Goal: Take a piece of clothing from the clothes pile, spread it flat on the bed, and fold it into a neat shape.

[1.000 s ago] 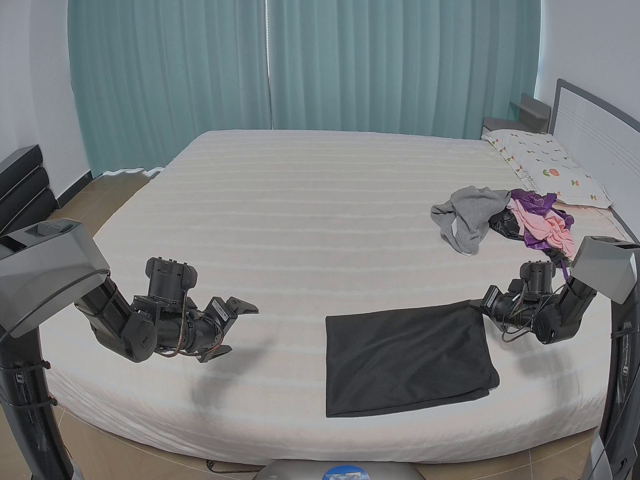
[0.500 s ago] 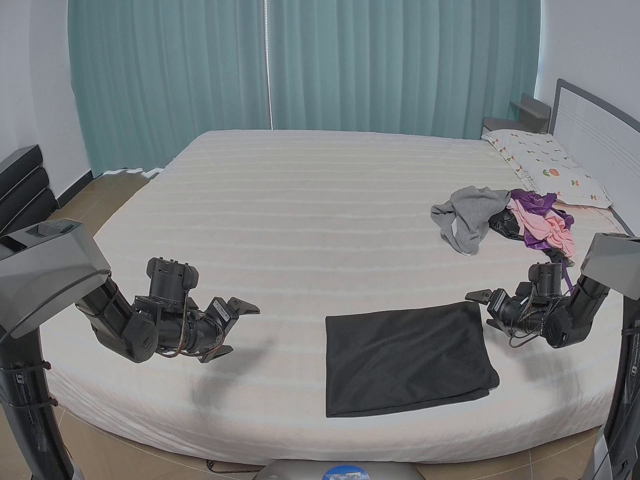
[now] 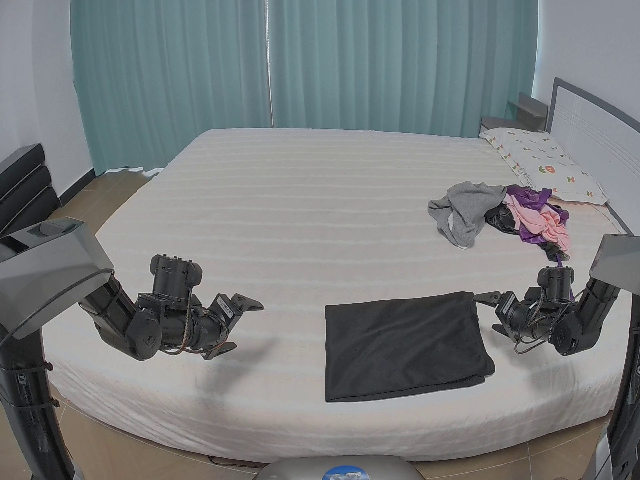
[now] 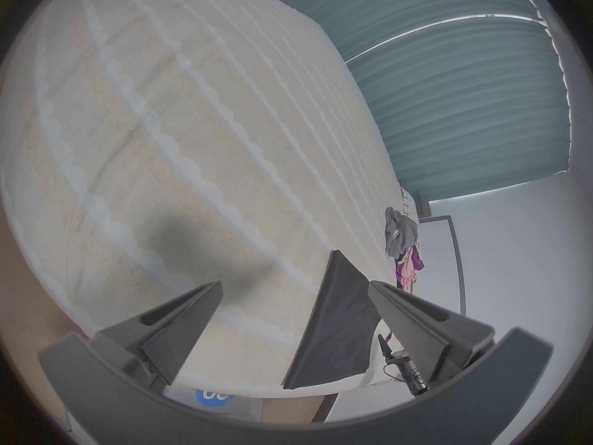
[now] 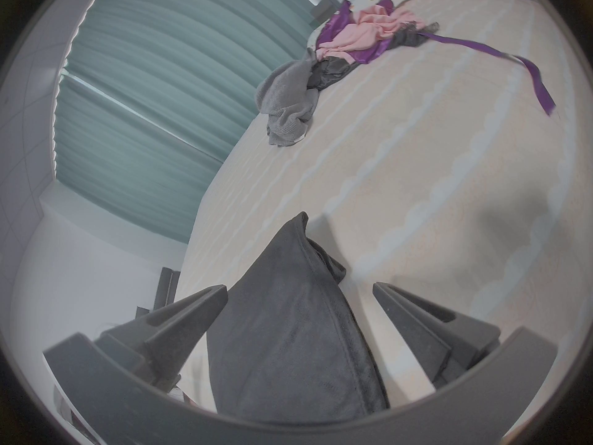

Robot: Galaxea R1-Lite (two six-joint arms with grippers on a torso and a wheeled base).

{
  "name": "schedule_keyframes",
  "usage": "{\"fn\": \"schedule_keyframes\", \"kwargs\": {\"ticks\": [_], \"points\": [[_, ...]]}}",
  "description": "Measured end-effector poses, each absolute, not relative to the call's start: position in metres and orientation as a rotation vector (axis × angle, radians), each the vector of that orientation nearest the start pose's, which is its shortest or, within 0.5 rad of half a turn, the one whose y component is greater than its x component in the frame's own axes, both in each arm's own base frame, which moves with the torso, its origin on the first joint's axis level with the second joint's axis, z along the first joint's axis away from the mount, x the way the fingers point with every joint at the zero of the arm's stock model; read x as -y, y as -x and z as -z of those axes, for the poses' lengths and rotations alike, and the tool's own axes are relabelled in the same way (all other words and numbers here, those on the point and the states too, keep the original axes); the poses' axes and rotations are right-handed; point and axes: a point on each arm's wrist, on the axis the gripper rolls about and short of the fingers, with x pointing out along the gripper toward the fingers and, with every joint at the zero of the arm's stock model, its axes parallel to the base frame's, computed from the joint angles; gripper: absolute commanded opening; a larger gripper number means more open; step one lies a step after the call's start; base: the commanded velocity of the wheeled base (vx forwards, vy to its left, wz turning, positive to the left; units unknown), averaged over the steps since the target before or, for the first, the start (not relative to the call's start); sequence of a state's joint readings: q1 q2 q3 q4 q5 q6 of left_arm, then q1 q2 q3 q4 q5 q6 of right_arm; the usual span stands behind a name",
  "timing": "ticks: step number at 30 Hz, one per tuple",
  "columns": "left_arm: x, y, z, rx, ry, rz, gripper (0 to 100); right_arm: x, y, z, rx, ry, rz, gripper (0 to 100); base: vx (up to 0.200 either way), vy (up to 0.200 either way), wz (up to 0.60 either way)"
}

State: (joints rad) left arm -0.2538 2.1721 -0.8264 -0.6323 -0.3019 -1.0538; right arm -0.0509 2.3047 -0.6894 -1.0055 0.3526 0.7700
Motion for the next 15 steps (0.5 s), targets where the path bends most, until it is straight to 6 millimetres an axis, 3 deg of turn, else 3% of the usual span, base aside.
{"fn": "schedule_keyframes", "kwargs": {"ticks": [1, 15], "points": [[0.0969, -0.3468, -0.0277, -0.931, 0.998, 0.102, 100, 0.0099, -0.3513, 0.0129, -0.686, -0.872, -0.046, 100, 0.000, 0.000, 0.00], [0.1009, -0.3513, -0.0284, -0.926, 1.012, 0.109, 100, 0.0059, -0.3485, 0.0148, -0.703, -0.892, -0.046, 100, 0.000, -0.200, 0.00]]}}
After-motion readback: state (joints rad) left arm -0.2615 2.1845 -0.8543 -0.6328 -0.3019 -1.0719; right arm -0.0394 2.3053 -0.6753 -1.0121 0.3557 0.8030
